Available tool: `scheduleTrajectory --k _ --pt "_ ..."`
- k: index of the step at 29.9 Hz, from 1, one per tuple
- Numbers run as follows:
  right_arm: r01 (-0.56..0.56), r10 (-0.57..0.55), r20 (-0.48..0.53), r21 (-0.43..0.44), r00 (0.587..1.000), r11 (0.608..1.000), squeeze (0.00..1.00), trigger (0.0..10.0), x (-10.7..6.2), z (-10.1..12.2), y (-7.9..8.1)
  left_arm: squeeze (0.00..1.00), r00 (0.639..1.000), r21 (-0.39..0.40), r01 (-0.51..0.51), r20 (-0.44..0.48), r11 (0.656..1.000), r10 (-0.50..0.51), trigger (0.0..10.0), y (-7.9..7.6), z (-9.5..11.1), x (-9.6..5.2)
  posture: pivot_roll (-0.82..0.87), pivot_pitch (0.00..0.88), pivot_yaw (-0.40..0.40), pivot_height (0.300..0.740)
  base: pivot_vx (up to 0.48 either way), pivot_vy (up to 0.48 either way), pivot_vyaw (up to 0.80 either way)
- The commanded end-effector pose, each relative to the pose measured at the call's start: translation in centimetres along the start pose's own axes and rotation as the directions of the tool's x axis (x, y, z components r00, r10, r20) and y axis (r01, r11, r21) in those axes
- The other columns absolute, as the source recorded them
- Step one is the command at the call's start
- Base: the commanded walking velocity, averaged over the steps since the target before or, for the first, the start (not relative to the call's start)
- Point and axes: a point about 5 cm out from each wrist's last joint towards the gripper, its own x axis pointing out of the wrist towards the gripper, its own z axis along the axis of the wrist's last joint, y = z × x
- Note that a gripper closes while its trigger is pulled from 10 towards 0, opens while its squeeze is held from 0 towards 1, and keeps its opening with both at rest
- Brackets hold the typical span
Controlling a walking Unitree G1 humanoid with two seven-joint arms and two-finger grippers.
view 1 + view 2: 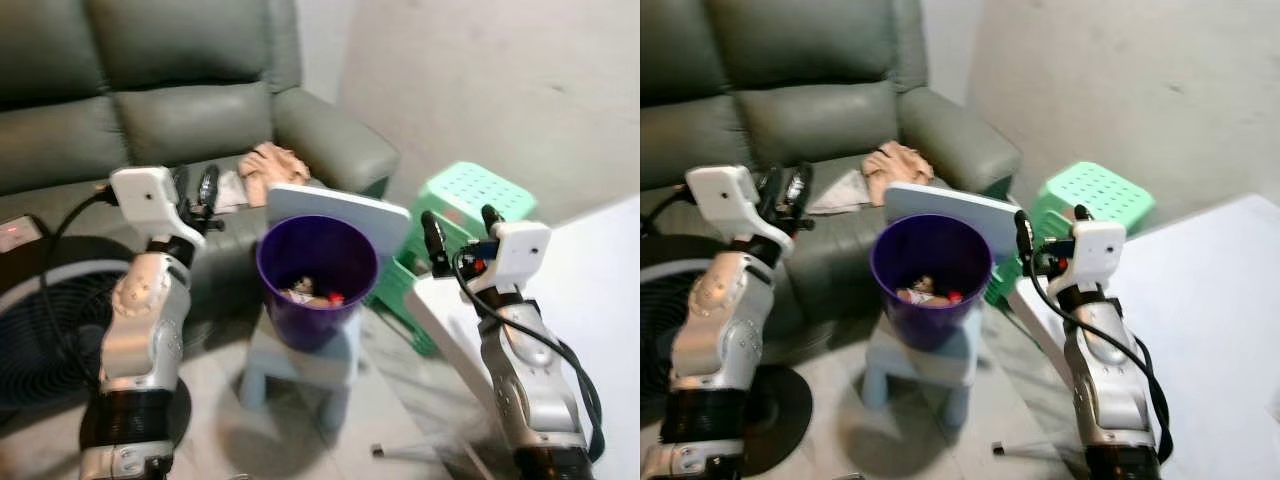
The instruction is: Picking trash to rubbish bin
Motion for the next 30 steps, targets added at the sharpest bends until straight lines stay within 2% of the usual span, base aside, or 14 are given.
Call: scheduleTrajectory --k 1,30 --pt "0.017 -0.018 -0.009 -0.016 1.000 1.000 0.00 10.0 -0.18 0.05 -0.81 0.00 1.000 -0.005 0.020 -0.002 1.000 -0.020 10.0 -0.88 -0.19 0.20 0.00 0.081 -0.086 0.740 0.000 0.000 -0.78" --pt "0.018 -0.019 -0.035 -0.032 0.999 0.999 0.00 10.0 -0.34 -0.28 -0.88 0.00 0.998 0.000 0.046 -0.032 0.999 -0.046 10.0 -1.46 -0.86 0.22 -0.01 0.083 -0.082 0.740 0.000 0.000 -0.78"
